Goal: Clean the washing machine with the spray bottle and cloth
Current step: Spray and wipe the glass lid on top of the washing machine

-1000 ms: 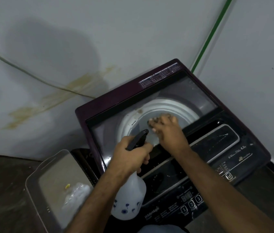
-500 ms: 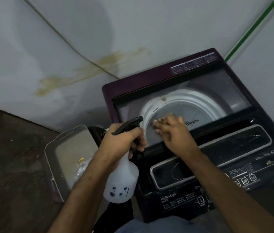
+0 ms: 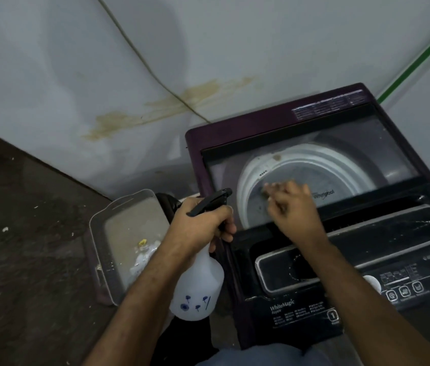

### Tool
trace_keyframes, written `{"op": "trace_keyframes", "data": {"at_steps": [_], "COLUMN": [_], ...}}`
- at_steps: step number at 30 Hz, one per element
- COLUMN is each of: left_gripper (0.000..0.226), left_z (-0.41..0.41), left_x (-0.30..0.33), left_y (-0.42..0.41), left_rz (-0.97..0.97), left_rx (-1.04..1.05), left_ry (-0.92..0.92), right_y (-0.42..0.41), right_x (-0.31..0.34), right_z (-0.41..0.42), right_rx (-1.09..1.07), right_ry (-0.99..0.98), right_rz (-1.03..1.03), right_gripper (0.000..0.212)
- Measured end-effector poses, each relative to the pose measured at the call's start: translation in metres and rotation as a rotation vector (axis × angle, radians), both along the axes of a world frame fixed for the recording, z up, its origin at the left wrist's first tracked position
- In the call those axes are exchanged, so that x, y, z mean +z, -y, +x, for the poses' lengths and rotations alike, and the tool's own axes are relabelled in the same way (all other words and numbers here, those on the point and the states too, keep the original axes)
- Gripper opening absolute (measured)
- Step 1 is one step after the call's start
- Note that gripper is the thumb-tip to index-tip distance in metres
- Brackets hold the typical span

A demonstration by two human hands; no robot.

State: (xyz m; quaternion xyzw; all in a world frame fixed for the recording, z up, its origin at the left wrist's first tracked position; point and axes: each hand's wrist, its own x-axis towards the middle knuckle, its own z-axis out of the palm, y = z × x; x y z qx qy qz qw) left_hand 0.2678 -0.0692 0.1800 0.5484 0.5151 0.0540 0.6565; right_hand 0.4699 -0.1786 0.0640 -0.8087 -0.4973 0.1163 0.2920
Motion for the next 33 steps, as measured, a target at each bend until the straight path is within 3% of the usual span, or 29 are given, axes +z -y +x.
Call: {"op": "trace_keyframes", "data": {"at_steps": [2,4,9,14,17,22,27,33], "left_gripper": [0.016,0.016,0.017,0.018,0.019,0.017,0.019,0.018], "left_z": [-0.007,-0.013,-0.021,-0.030,-0.035,-0.030,-0.023,-0.021], "left_x": [-0.001,-0.001,0.002,-0.004,-0.012,-0.014,-0.013,-0.019], "left_y": [-0.001,-0.001,0.001,-0.004,-0.008,-0.008,-0.008,-0.003], "left_rz": [0.002,0.008,0.004,0.011,0.009,-0.008,0.006,0.009], "left_rx": [0.005,0.011,0.023,0.040,0.045,0.042,0.036,0.025], "left_ry": [-0.014,-0.021,0.001,0.010,-0.011,-0.017,-0.021,-0.042], "right_y": [-0.024,-0.054,-0.093,-0.042,-0.042,-0.101,-0.132,-0.090], "right_x": [-0.002,-0.001,0.007,0.021,0.017,-0.003,-0.006,-0.001], "right_z": [0.001,-0.012,-0.045,-0.037,-0.001,-0.011,-0.045,-0.071], "right_rx": [-0.194,-0.228,0.097,0.408,0.301,-0.047,0.217,0.424], "right_ry": [0.005,0.038,0.066,-0.108,-0.134,-0.025,-0.063,-0.077], "right_rz": [-0.004,-0.013,-0.076,-0.160,-0.188,-0.003,0.046,-0.016], "right_gripper": [0.034,0.035,0.036,0.042,0.038,0.027,0.028,0.038]}}
